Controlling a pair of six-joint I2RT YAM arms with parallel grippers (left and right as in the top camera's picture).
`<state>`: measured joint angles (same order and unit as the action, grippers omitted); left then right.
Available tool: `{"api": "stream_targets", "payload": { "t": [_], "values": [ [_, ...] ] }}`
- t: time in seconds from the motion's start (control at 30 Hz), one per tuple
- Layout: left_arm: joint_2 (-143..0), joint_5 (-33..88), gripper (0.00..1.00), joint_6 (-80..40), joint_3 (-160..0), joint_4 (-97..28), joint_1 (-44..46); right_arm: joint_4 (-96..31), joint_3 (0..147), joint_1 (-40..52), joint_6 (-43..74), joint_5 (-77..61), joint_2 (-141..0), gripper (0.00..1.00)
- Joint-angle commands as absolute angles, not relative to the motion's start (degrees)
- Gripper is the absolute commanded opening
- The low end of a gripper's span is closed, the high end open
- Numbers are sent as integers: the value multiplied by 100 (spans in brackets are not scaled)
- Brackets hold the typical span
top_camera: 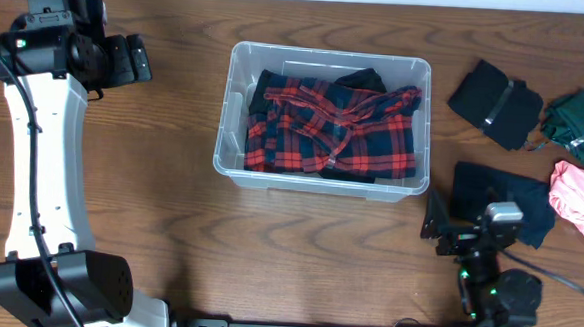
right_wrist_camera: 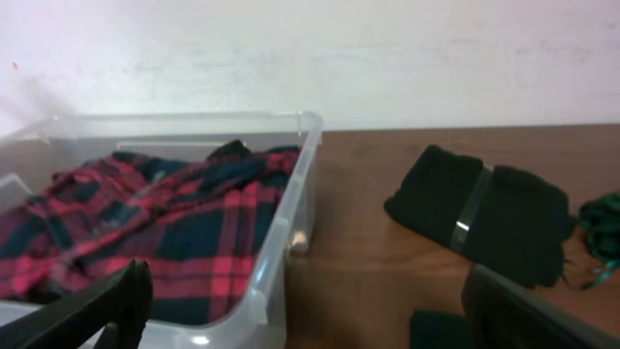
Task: Pack container
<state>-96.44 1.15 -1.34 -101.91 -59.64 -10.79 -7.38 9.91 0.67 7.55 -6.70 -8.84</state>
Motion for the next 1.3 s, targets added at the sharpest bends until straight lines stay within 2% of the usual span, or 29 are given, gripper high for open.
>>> {"api": "stream_targets", "payload": {
  "t": [0.0,0.23,0.3,0.47,0.67,0.9,1.0,1.27],
  "values": [
    [-9618,104,98,-161,-10261,-5979,-1096,-1009,2158,-91,845,-661,-1649,99],
    [-9618,104,98,-161,-10261,-5979,-1096,-2875,5212,-751,707,-711,-4609,99],
    [-9618,104,98,-161,-10261,-5979,-1096,-3374,6062,-969,370,-1098,-5433,99],
    [-9618,104,98,-161,-10261,-5979,-1096,-3953,7437,-1286,-12,-1356,-6928,99],
    [-9618,104,98,-161,-10261,-5979,-1096,-3787,7607,-1879,82,-1472,-7719,99],
    [-9618,104,98,-161,-10261,-5979,-1096,-3642,7607,-2735,-331,-2482,-8757,99],
    [-9618,104,98,-161,-10261,-5979,-1096,-3452,7607,-2816,-589,-2845,-9273,98],
    [-9618,104,98,-161,-10261,-5979,-1096,-2899,7607,-2840,-585,-2779,-10339,94]
  ]
}}
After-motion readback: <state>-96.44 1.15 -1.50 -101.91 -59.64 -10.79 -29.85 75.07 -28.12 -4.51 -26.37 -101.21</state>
